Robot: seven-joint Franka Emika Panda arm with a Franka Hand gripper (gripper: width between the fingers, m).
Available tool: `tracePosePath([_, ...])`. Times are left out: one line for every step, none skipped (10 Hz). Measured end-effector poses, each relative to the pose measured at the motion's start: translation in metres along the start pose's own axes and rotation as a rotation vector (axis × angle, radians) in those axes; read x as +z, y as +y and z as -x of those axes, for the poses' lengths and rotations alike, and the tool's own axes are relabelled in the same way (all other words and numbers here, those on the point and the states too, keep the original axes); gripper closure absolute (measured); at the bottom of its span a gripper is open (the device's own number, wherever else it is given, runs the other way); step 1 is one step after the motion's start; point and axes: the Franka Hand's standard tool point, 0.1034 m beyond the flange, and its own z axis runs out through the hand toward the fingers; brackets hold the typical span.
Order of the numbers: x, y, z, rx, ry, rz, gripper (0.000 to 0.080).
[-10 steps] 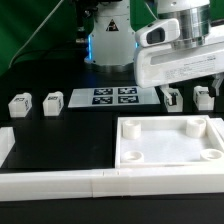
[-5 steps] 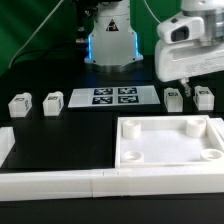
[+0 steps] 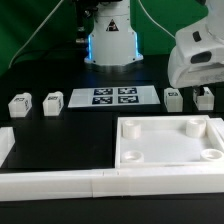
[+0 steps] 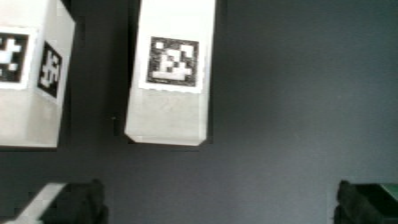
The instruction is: Assemble one leg
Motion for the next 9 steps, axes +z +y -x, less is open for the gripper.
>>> tracePosePath([0.001, 0.000, -0.004, 0.001, -0.069, -0.004, 0.0150])
tracePosePath([0.003, -0.001, -0.007, 0.002, -0.078, -0.006, 0.0150])
tracePosePath([0.010, -0.001, -0.005, 0.021, -0.081, 0.003, 0.0150])
tracePosePath([0.017, -0.004, -0.003, 0.040, -0.104, 0.022, 0.0150])
tracePosePath([0.024, -0.006, -0.004, 0.043, -0.125, 0.051, 0.0150])
tracePosePath([0.026, -0.005, -0.008, 0.032, -0.103, 0.043, 0.0150])
tracePosePath([0.026, -0.003, -0.008, 0.035, -0.099, 0.042, 0.0150])
tracePosePath([0.026, -0.003, -0.008, 0.034, -0.100, 0.042, 0.0150])
tracePosePath([0.026, -0.002, -0.008, 0.035, -0.100, 0.041, 0.0150])
